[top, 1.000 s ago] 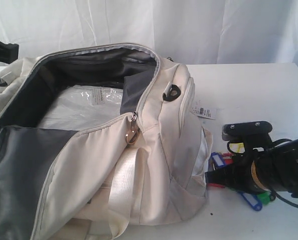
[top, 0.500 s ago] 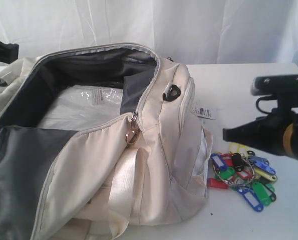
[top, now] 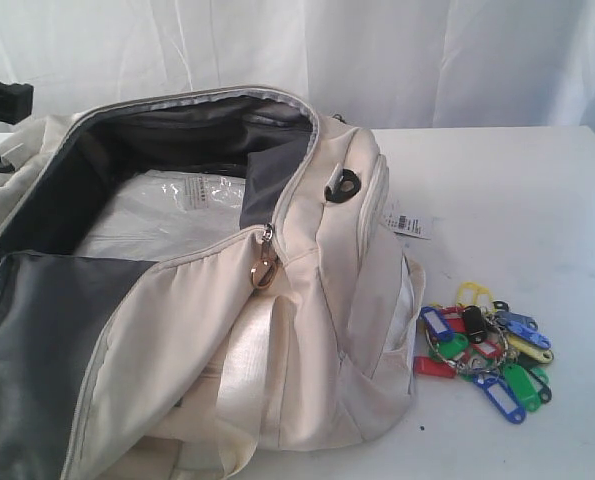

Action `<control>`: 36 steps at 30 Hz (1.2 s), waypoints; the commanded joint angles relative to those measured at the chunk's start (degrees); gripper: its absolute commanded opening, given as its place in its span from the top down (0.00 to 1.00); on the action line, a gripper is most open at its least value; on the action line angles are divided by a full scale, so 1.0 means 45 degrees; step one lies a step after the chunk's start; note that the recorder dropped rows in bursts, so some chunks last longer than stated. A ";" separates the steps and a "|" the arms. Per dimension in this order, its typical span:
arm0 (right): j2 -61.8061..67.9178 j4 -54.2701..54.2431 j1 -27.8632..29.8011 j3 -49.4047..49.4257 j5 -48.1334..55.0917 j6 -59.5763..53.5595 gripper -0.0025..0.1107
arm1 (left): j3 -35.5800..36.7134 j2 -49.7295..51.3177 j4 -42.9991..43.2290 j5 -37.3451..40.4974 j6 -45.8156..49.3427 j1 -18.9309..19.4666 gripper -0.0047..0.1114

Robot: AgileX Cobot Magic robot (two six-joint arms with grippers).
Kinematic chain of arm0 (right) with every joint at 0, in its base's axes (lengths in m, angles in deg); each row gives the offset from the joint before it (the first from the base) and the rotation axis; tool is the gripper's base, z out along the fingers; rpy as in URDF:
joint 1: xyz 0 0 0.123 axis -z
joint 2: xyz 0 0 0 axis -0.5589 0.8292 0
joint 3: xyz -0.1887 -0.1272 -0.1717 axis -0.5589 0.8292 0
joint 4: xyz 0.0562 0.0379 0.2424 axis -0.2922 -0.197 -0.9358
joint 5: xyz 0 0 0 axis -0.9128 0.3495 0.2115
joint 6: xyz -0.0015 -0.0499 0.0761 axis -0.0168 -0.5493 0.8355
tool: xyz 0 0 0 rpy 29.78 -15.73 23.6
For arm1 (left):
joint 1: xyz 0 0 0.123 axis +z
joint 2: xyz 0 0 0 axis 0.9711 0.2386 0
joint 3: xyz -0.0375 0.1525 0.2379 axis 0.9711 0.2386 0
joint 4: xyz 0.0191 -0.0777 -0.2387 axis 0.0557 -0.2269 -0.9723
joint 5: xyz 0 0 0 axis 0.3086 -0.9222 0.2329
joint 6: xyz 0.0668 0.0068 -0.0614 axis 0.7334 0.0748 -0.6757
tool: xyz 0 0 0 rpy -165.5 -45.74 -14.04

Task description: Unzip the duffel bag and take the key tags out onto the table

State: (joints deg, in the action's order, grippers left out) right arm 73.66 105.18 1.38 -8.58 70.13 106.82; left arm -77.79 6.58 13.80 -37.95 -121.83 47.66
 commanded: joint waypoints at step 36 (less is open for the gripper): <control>-0.6409 -0.9759 0.0029 0.1391 0.0988 -1.1911 0.95 | 0.6784 -0.9501 -0.7113 0.3600 0.4435 -0.0032 0.95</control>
State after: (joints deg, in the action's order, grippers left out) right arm 45.10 60.29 1.38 -2.53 74.53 53.69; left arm -48.93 -35.74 -17.25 -22.25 -101.93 47.66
